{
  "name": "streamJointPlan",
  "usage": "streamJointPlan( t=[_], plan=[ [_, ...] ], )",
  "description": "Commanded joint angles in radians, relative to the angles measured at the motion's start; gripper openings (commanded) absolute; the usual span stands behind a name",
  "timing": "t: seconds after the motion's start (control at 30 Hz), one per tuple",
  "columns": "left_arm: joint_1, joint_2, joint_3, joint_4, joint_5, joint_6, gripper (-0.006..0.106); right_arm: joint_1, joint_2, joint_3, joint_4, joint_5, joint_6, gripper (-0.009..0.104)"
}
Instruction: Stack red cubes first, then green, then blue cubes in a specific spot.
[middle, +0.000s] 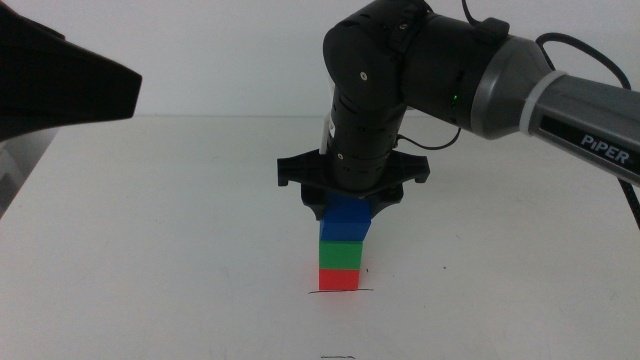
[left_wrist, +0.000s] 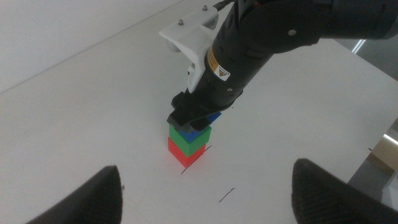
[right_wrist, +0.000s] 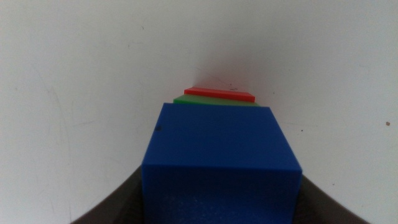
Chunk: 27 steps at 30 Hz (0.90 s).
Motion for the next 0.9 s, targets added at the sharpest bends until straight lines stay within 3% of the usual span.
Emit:
streamJointPlan(
  t=[0.0, 0.17, 0.2, 0.23, 0.6, 0.87],
  plan=[
    [0.002, -0.002, -0.02, -0.051, -0.037, -0.002, 0.093, 0.003, -0.055, -0.023, -0.01, 0.044, -0.01, -0.001],
    [0.002, -0.002, -0.02, -0.051, -0.037, -0.002, 0.093, 0.004, -0.055, -0.023, -0.015, 0.048, -0.018, 0.006],
    [0.002, -0.002, -0.02, -0.051, -0.037, -0.002, 0.093, 0.004, -0.055, -0.023, -0.016, 0.048, -0.018, 0.011],
    [0.002, -0.002, -0.02, -0.051, -0.037, -0.002, 0.093, 0.004, -0.055, -0.023, -0.022, 0.048, -0.028, 0.026],
    [0.002, -0.002, -0.02, -0.051, -0.037, -0.002, 0.093, 0.004, -0.055, -0.023, -0.025, 0.029, -0.045, 0.077],
    [0.002, -0.002, -0.02, -0.051, -0.037, -0.002, 0.093, -0.003, -0.101, -0.024, -0.027, 0.028, -0.086, 0.082]
  ],
)
